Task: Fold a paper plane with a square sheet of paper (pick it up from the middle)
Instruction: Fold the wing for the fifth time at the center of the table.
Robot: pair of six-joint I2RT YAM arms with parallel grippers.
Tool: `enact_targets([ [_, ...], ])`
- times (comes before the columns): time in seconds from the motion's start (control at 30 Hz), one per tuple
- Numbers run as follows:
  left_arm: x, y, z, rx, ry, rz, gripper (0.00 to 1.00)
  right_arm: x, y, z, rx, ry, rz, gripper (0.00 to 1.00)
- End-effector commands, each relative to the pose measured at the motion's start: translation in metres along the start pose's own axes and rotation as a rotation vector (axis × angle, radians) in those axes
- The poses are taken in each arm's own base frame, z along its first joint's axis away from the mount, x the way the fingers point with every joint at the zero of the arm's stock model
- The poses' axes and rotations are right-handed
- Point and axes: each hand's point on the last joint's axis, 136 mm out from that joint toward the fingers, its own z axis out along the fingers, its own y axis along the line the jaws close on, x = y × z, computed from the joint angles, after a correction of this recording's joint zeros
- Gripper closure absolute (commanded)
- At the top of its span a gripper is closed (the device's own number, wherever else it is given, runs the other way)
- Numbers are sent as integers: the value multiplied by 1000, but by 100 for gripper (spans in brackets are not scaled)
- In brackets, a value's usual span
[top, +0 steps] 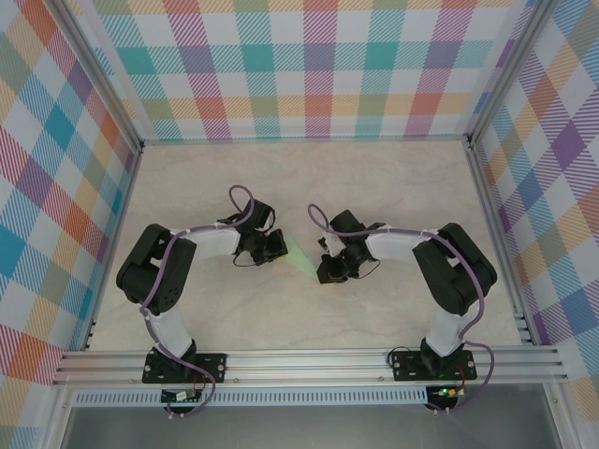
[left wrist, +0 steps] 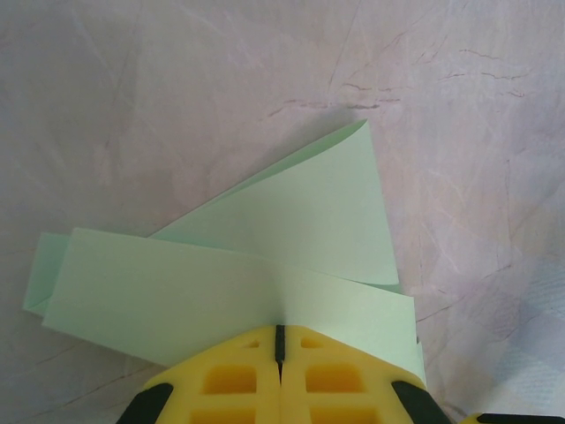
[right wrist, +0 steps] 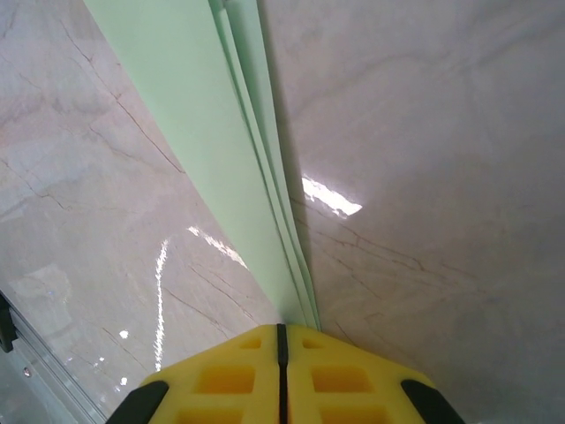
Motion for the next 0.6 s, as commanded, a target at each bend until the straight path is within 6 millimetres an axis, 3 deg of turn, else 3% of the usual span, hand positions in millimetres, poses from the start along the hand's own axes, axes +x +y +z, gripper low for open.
enact_targets([
  [0.0, 11, 56, 13, -217, 22, -37, 97, 36, -30, 0, 95, 90, 110, 92],
  [0.17, 10, 51, 12, -200, 23, -25, 97, 29, -22, -15, 67, 13, 98, 90],
  [0.27, 4, 31, 6, -138, 17, 10, 96, 13, -11, -40, 72, -104, 63, 84],
  [0.37, -3, 8, -9, -113, -7, 58, 91, -2, -10, -68, 132, -232, 45, 68],
  [0.47, -10, -12, -27, -103, -44, 90, 81, -16, -22, -94, 240, -359, 47, 48],
  [0.57, -12, -26, -41, -117, -74, 116, 71, -25, -32, -111, 321, -450, 44, 36],
])
